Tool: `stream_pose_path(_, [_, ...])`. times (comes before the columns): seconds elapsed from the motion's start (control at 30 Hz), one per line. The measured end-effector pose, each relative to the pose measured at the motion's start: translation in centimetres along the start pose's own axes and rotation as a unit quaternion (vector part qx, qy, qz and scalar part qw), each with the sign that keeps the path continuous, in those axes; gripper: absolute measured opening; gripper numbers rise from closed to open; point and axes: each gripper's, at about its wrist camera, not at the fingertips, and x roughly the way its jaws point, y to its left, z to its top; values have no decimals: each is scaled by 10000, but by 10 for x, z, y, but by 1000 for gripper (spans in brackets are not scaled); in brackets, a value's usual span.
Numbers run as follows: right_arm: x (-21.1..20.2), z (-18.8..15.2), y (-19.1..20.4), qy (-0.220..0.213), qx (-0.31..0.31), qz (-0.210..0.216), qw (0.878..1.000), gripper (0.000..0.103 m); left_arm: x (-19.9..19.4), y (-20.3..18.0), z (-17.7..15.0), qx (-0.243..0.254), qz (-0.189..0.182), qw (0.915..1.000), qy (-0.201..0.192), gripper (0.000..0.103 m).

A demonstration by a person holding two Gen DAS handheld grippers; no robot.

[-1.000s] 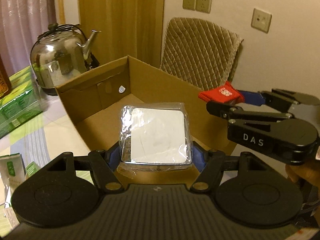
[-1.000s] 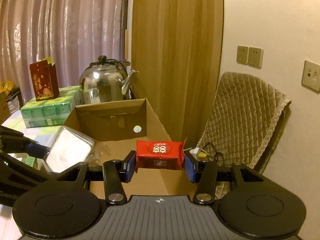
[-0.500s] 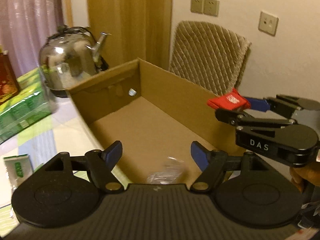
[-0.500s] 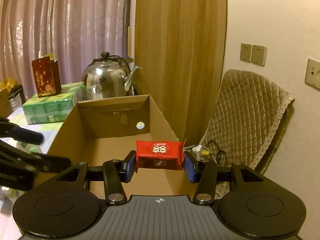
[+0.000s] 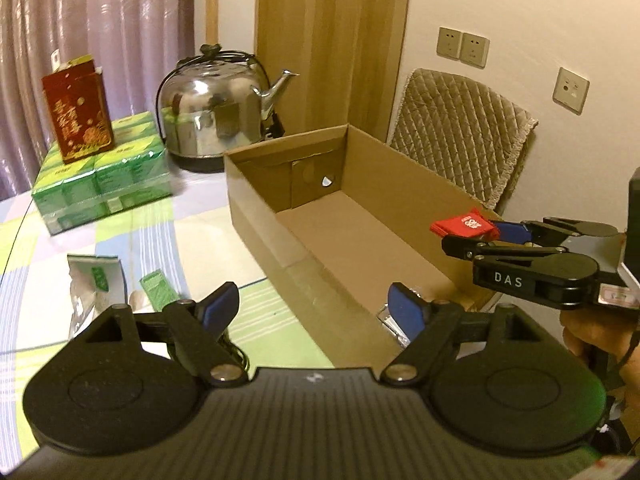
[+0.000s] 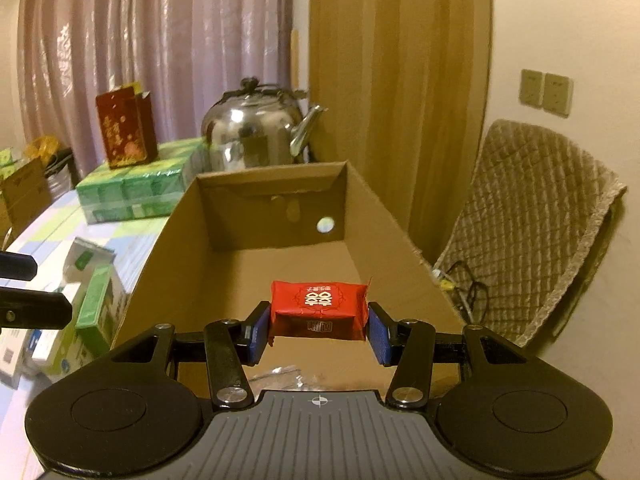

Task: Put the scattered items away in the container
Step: 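Open both tools to drop the red packet and clear box into the cardboard box, then move both tools back toward the medicine boxes on the table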

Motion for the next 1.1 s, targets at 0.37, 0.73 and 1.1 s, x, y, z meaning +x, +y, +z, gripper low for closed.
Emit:
stream_pose_path(0.37, [-17,-4,6,-139,22,-4,9999,77,-10,11,-18,-236,66,9997,46,79])
stream_pose_path(0.73, [-68,-7,40,-530,-74,275,9982,81,-57,35,-56,-614,463,9970,19,81])
stream_pose_path(1.1, [-91,-17,117,-570,-481,1067,9915,83,-114,83,-111,-1119,1241,9859,89,82])
